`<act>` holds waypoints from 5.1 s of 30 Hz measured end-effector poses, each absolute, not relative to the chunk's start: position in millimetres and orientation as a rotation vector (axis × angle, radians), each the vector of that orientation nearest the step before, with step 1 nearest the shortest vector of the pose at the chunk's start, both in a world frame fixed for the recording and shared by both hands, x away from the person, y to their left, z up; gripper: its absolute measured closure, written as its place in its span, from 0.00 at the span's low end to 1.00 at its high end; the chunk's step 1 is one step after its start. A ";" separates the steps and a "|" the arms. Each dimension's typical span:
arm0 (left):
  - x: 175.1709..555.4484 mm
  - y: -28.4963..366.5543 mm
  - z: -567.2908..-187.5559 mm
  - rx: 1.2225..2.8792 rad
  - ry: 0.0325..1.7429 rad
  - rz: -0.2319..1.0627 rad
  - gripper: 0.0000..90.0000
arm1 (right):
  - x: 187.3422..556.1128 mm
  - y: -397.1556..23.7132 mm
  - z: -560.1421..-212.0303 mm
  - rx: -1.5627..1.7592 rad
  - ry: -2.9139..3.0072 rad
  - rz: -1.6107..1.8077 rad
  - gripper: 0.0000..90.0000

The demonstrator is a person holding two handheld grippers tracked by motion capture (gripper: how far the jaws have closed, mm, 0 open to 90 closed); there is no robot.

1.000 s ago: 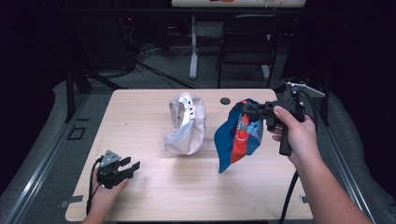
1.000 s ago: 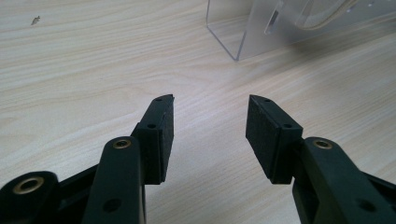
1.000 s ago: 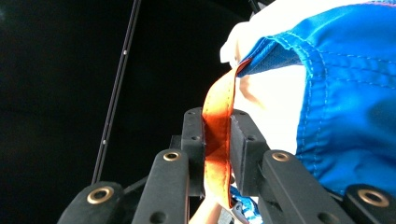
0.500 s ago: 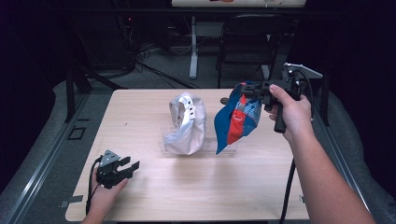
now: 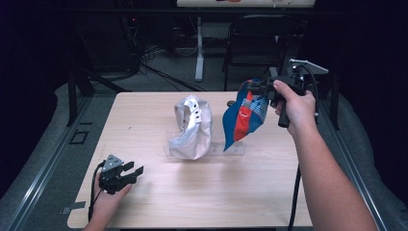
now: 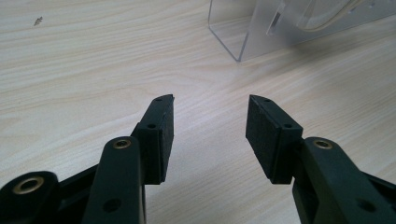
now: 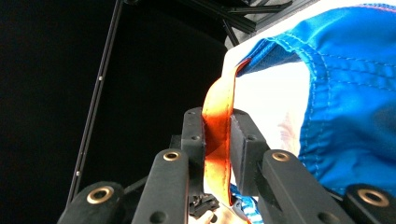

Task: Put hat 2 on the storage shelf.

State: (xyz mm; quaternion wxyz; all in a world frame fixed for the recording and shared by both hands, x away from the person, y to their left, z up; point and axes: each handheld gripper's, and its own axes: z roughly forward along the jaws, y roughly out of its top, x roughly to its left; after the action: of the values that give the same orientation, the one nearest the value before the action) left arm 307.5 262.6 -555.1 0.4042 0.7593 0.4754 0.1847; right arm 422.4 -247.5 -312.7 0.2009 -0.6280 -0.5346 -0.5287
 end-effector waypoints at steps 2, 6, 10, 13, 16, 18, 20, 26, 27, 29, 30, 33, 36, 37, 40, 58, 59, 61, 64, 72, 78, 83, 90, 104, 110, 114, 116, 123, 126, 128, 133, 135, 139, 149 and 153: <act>307.7 262.8 -555.2 1.916 1.202 0.466 0.58 | 425.4 -246.7 -314.3 -1.768 -1.499 -1.472 0.86; 308.1 263.3 -555.5 1.916 1.202 0.467 0.58 | 429.4 -246.9 -316.3 -1.770 -1.505 -1.461 0.86; 308.6 264.0 -555.7 1.919 1.205 0.464 0.58 | 433.5 -246.8 -319.9 -1.783 -1.516 -1.447 0.86; 308.7 264.4 -555.7 1.918 1.204 0.465 0.58 | 434.4 -244.6 -322.5 -1.783 -1.507 -1.448 0.86; 308.8 264.4 -555.5 1.916 1.204 0.466 0.58 | 434.9 -242.0 -326.0 -1.775 -1.511 -1.440 0.86; 308.7 263.9 -555.6 1.918 1.204 0.465 0.58 | 435.2 -240.2 -329.3 -1.780 -1.505 -1.438 0.86; 308.5 263.8 -555.5 1.926 1.205 0.463 0.58 | 435.3 -238.8 -332.3 -1.777 -1.509 -1.433 0.86; 308.4 264.4 -556.8 1.917 1.204 0.466 0.58 | 435.5 -234.3 -339.1 -1.770 -1.514 -1.418 0.86; 308.0 264.5 -556.6 1.916 1.208 0.464 0.58 | 435.6 -233.3 -340.8 -1.772 -1.517 -1.415 0.86; 307.4 264.6 -556.3 1.914 1.209 0.468 0.58 | 435.9 -231.1 -343.7 -1.783 -1.510 -1.409 0.86; 307.3 264.8 -556.2 1.914 1.208 0.468 0.58 | 436.1 -230.9 -346.5 -1.774 -1.524 -1.396 0.86; 307.2 265.2 -556.5 1.918 1.207 0.469 0.58 | 436.4 -229.3 -352.7 -1.782 -1.535 -1.378 0.86; 307.1 265.0 -556.7 1.918 1.207 0.469 0.58 | 436.1 -230.2 -357.3 -1.786 -1.523 -1.379 0.86; 307.0 265.1 -556.3 1.924 1.207 0.466 0.58 | 435.9 -231.0 -359.1 -1.788 -1.526 -1.376 0.86; 307.1 264.8 -556.8 1.917 1.209 0.467 0.58 | 434.9 -232.5 -362.5 -1.813 -1.517 -1.368 0.86; 307.5 263.5 -557.7 1.920 1.209 0.466 0.58 | 423.8 -256.0 -379.4 -1.920 -1.558 -1.325 0.86; 307.4 263.3 -557.8 1.920 1.210 0.466 0.58 | 423.4 -257.3 -380.2 -1.923 -1.562 -1.315 0.86; 307.5 263.3 -557.9 1.921 1.210 0.465 0.58 | 422.8 -258.8 -382.0 -1.928 -1.558 -1.318 0.86; 307.6 263.5 -557.9 1.919 1.210 0.467 0.58 | 422.2 -261.0 -384.4 -1.932 -1.556 -1.317 0.86; 307.5 264.1 -557.3 1.926 1.210 0.463 0.58 | 420.1 -264.2 -387.2 -1.942 -1.566 -1.311 0.85; 307.4 264.1 -557.3 1.925 1.211 0.463 0.58 | 418.9 -266.4 -388.7 -1.968 -1.575 -1.310 0.85; 307.4 264.1 -557.3 1.923 1.211 0.465 0.58 | 417.8 -270.4 -392.0 -1.972 -1.575 -1.302 0.85; 307.4 264.1 -557.4 1.922 1.212 0.466 0.58 | 416.7 -273.9 -398.4 -1.998 -1.570 -1.292 0.84; 307.5 264.3 -557.3 1.927 1.209 0.465 0.57 | 414.5 -279.1 -401.7 -2.016 -1.614 -1.287 0.71; 307.2 264.2 -557.4 1.922 1.213 0.464 0.57 | 411.5 -280.7 -404.9 -2.021 -1.644 -1.296 0.66; 307.1 264.4 -557.4 1.920 1.215 0.464 0.57 | 406.3 -280.4 -406.1 -2.014 -1.698 -1.303 0.64; 307.2 264.2 -557.5 1.921 1.215 0.464 0.57 | 402.7 -279.6 -406.9 -2.010 -1.720 -1.310 0.62; 307.0 263.0 -558.0 1.917 1.211 0.468 0.57 | 387.3 -277.3 -411.8 -1.971 -1.820 -1.331 0.59; 306.9 263.0 -558.0 1.917 1.212 0.470 0.57 | 379.3 -276.1 -413.9 -1.955 -1.869 -1.329 0.58; 306.9 263.2 -558.0 1.916 1.213 0.470 0.57 | 373.4 -275.0 -415.8 -1.940 -1.898 -1.332 0.58; 306.7 262.8 -558.1 1.921 1.214 0.471 0.57 | 358.6 -271.6 -422.8 -1.914 -1.979 -1.359 0.55; 306.7 262.5 -558.2 1.921 1.214 0.472 0.57 | 352.8 -270.8 -425.4 -1.912 -2.017 -1.355 0.54; 306.8 261.9 -558.7 1.921 1.214 0.470 0.57 | 342.1 -269.1 -432.8 -1.895 -2.063 -1.373 0.50; 306.4 261.4 -558.9 1.917 1.212 0.466 0.57 | 316.0 -264.7 -455.3 -1.872 -2.169 -1.414 0.47; 306.3 261.5 -558.9 1.916 1.211 0.466 0.57 | 307.2 -263.7 -465.6 -1.877 -2.174 -1.453 0.47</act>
State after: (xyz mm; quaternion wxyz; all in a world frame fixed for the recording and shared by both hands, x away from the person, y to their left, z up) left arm 306.3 261.5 -558.9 0.4020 0.7582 0.4791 0.1842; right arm 307.2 -263.7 -465.6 -0.0387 -0.5827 -0.6749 -0.4510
